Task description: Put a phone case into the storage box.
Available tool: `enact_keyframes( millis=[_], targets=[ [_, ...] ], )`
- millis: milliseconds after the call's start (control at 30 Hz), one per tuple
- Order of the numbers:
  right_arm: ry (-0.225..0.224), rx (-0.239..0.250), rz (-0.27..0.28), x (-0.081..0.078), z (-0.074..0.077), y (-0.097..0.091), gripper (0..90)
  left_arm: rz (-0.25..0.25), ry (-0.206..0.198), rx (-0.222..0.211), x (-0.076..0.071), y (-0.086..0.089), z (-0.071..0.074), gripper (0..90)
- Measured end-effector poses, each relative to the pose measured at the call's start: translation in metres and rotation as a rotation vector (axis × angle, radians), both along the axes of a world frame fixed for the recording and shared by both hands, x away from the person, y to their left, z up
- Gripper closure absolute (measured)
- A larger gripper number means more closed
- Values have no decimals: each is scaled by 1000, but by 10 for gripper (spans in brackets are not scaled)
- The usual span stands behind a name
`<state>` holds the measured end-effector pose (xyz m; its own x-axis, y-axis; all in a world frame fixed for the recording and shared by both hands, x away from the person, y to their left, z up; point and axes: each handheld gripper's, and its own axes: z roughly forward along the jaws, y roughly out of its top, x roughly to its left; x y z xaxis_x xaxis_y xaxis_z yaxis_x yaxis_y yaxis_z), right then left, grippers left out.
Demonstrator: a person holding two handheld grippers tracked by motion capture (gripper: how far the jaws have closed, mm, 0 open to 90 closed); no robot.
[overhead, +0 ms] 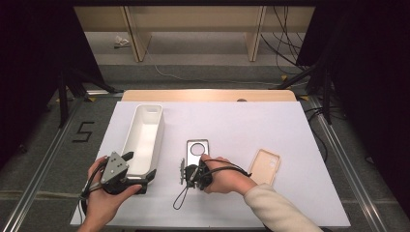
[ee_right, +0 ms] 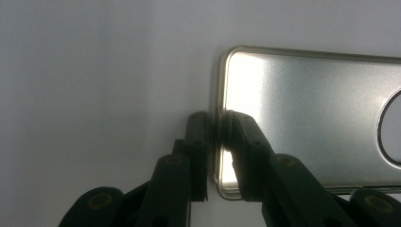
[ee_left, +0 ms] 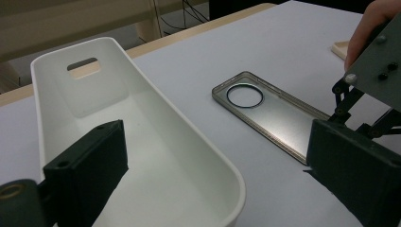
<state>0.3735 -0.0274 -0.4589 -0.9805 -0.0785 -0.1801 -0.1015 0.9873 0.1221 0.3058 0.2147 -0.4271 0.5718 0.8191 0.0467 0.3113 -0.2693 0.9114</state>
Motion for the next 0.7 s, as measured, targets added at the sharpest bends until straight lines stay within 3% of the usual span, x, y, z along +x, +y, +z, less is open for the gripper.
enact_keyframes(
  millis=[200,700],
  targets=[
    [-17,-4,4,-1,0,1,847,0,-3,1,0,0,0,56],
    [-23,-1,7,-3,0,0,878,0,-7,2,0,0,0,56]
  ],
)
